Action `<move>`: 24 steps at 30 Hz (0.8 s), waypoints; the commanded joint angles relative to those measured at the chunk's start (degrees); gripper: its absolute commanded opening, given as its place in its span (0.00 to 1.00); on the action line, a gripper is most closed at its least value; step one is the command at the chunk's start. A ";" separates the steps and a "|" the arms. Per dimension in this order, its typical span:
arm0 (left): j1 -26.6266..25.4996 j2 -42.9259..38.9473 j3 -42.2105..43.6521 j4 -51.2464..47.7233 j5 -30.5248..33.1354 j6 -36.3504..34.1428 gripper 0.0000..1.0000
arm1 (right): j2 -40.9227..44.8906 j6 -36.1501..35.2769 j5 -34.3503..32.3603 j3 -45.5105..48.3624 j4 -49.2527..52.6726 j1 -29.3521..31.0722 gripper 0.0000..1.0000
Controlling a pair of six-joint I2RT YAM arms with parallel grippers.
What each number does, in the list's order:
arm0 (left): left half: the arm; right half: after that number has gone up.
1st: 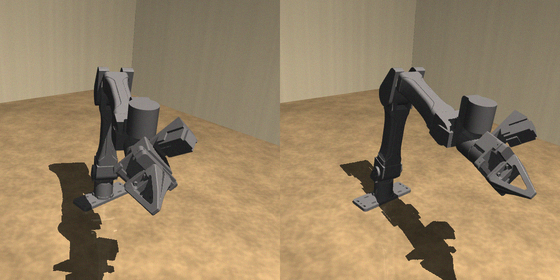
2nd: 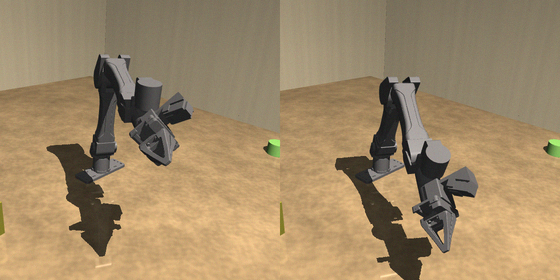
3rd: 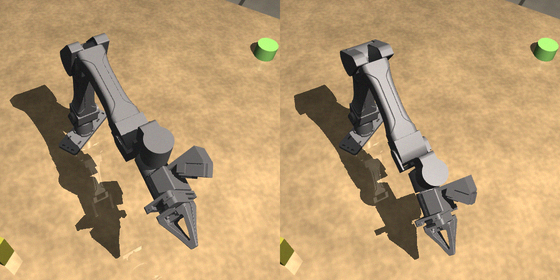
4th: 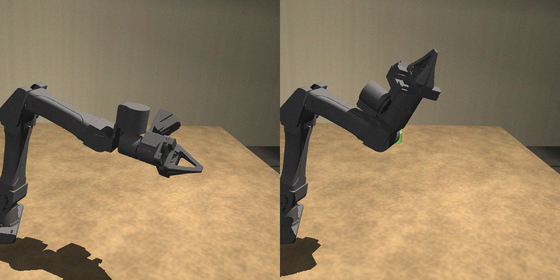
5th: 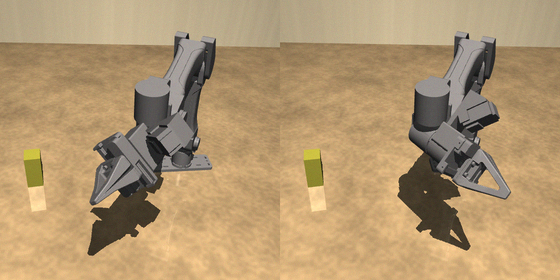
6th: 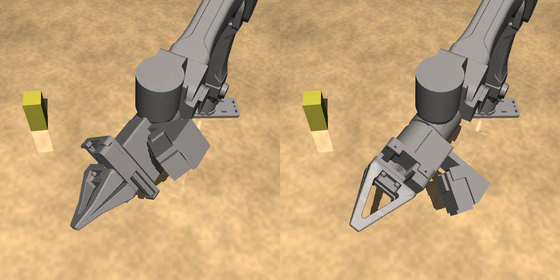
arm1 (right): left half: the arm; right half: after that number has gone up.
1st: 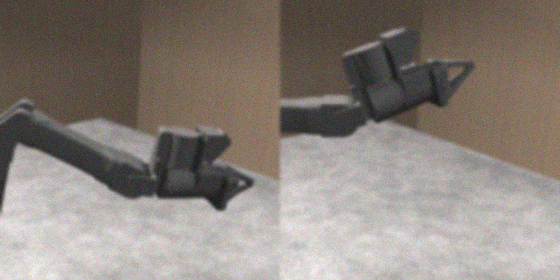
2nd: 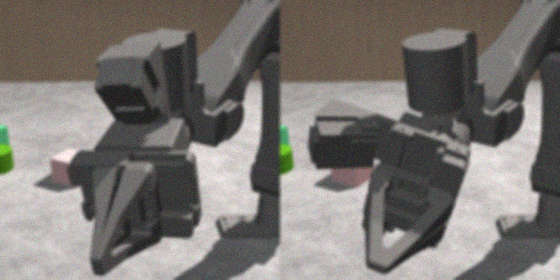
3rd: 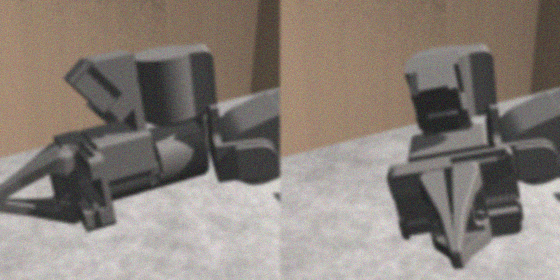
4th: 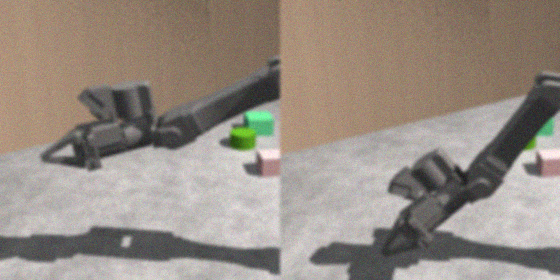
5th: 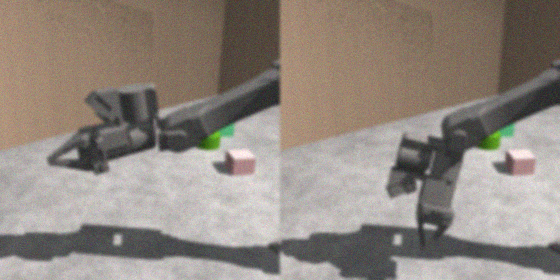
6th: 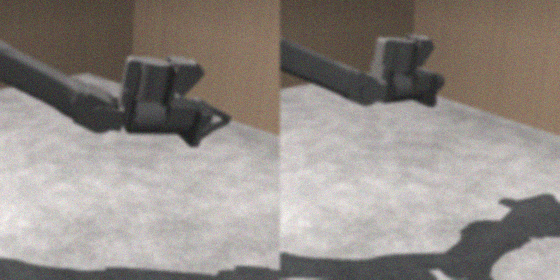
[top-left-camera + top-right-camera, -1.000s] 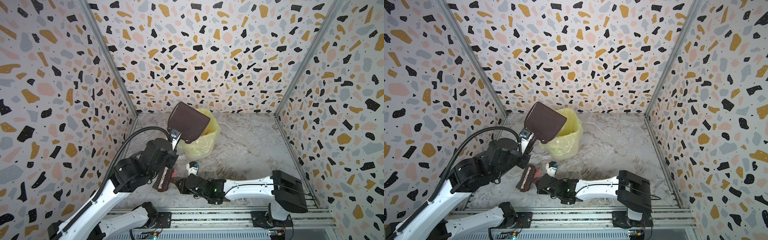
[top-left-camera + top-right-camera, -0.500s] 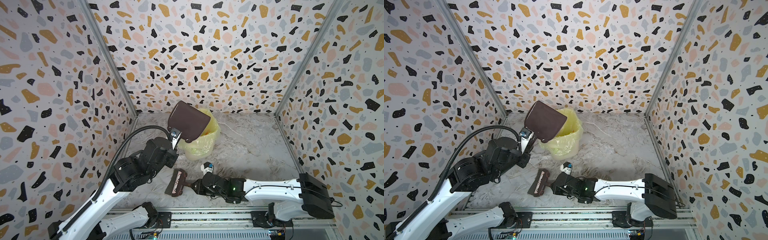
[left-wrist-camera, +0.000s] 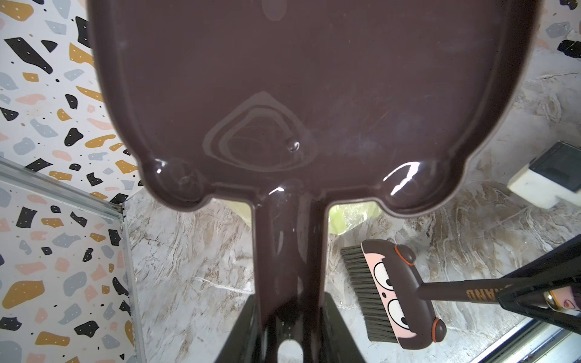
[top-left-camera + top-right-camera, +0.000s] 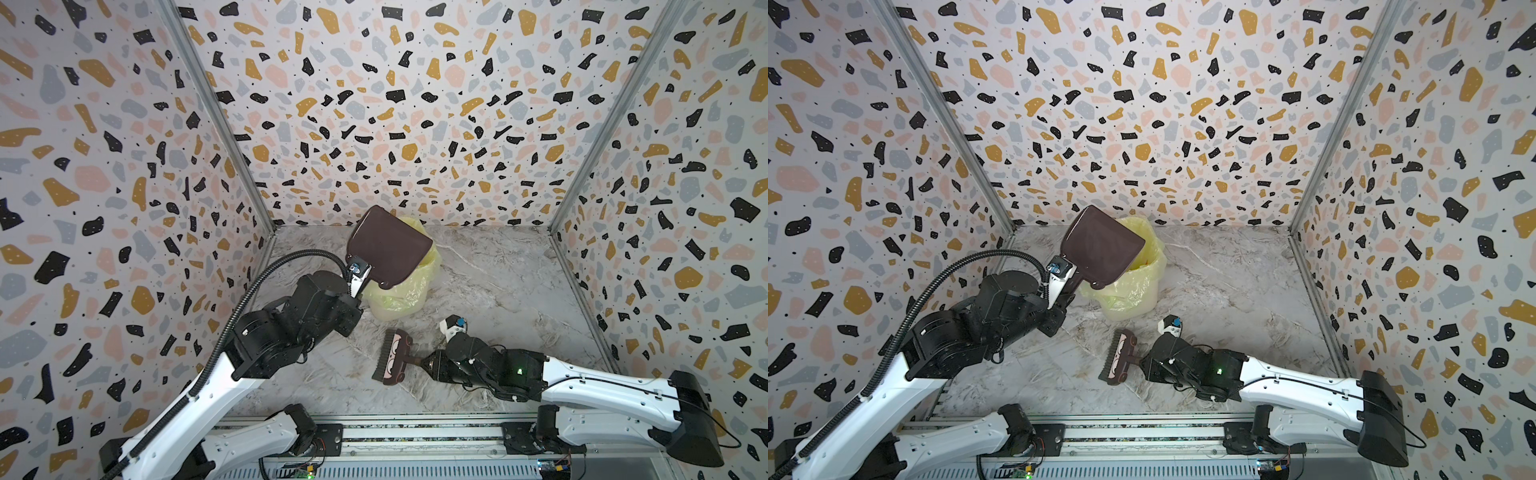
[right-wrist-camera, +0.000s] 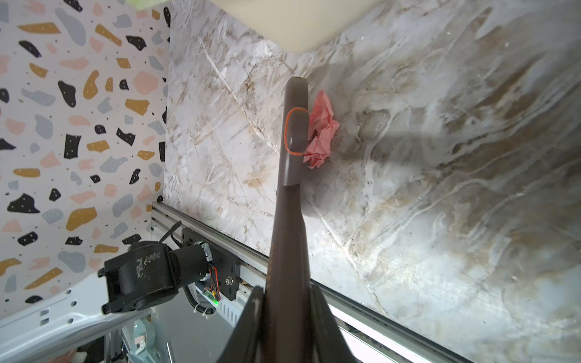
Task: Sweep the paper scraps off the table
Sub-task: 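Sweep the pink scrap along the table with the right gripper's brush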
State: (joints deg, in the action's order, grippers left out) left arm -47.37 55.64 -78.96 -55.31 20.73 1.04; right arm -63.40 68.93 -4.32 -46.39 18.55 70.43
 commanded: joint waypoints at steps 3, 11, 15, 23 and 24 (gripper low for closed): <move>-0.47 0.17 -2.91 1.05 -1.21 -0.77 0.00 | -6.00 -9.56 8.35 -6.79 -5.06 -1.73 0.00; -1.98 0.82 -5.22 -2.98 -2.45 -1.39 0.00 | -13.17 -16.66 17.68 -8.06 -1.03 -10.11 0.00; -3.94 0.59 -4.96 -4.87 -0.89 -0.61 0.00 | -10.98 -21.73 17.50 -8.52 9.50 -14.66 0.00; -4.63 0.17 -3.21 -6.43 -4.30 2.24 0.00 | -0.14 -26.00 15.66 -5.85 25.42 -23.15 0.00; -4.99 0.17 -3.10 -6.61 -4.69 2.69 0.00 | 1.19 -26.25 14.94 -5.81 27.38 -24.12 0.00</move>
State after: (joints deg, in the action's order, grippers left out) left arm -51.62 56.42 -82.41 -62.19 17.80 2.09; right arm -65.04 45.89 13.23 -53.32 33.67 48.05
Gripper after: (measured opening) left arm 0.285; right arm 0.236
